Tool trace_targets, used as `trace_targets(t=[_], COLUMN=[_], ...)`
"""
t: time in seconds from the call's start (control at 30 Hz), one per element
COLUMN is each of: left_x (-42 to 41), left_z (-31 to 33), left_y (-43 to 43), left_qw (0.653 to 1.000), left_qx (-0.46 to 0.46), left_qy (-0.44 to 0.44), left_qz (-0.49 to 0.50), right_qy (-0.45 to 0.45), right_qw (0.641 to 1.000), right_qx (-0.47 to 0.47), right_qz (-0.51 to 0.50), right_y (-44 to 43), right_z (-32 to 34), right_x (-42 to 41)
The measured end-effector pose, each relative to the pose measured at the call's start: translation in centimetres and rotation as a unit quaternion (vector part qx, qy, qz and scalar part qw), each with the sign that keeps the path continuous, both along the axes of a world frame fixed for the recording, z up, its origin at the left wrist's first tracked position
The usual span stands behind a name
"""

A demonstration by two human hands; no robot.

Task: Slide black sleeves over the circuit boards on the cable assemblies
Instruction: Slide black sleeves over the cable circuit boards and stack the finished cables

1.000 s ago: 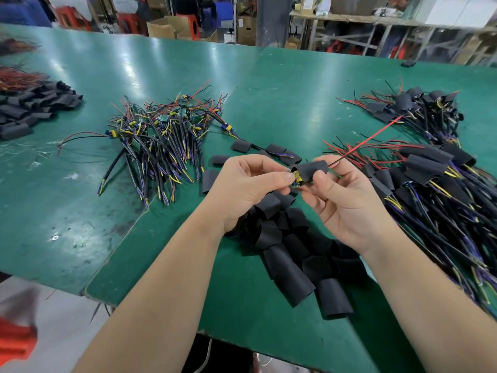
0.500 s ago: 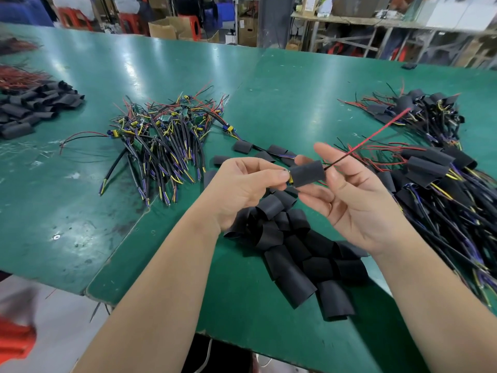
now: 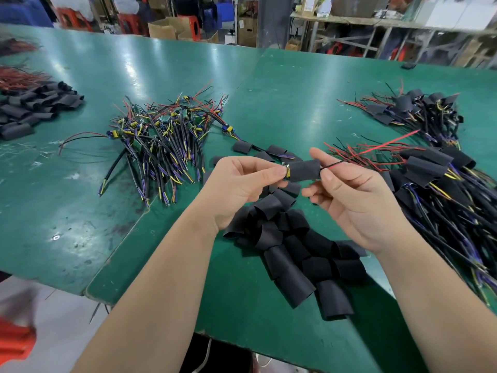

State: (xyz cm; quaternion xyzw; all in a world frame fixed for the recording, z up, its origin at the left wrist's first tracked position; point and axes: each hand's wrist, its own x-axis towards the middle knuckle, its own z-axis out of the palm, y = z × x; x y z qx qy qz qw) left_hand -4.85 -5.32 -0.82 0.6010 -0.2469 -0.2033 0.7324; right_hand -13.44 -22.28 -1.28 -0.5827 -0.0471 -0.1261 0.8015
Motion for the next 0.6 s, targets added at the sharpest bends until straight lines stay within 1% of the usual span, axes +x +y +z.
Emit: trace_targets(t=[0.1,0.17,0.3,0.43,0.6], left_x=[-0.04,-0.20,-0.38,-0.50,-0.69], left_z=[-0.24,-0.34,-0.30,-0.17,-0.10], left_y=[-0.28,-0.57,-0.75,-0.57,-0.63], left_qw=[1.000,1.000,0.999,0.999,0.998], left_qx=[0.004,0.007,0.020,0.030,0.043], left_qy=[0.011,0.017,0.023,0.019,0.018], left_qz=[-0.005,-0.007,-0.022,-0.035,-0.034], right_qy=[-0.008,-0.011,-0.019,-0.016,-0.008], right_qw=[1.000,1.000,0.991,0.985,0.967], right_qx=[0.013,0.000,-0.118,-0.157,-0.242], right_qz=[0.026,0.015,-0.057,-0.068,-0.079], right_y=[-0.11,-0.01,0.59,0.74,0.14], right_z=[0.21,0.08,-0.29,0.00,0.11], right_x=[-0.07,0.01,0.23,0.15,0.10])
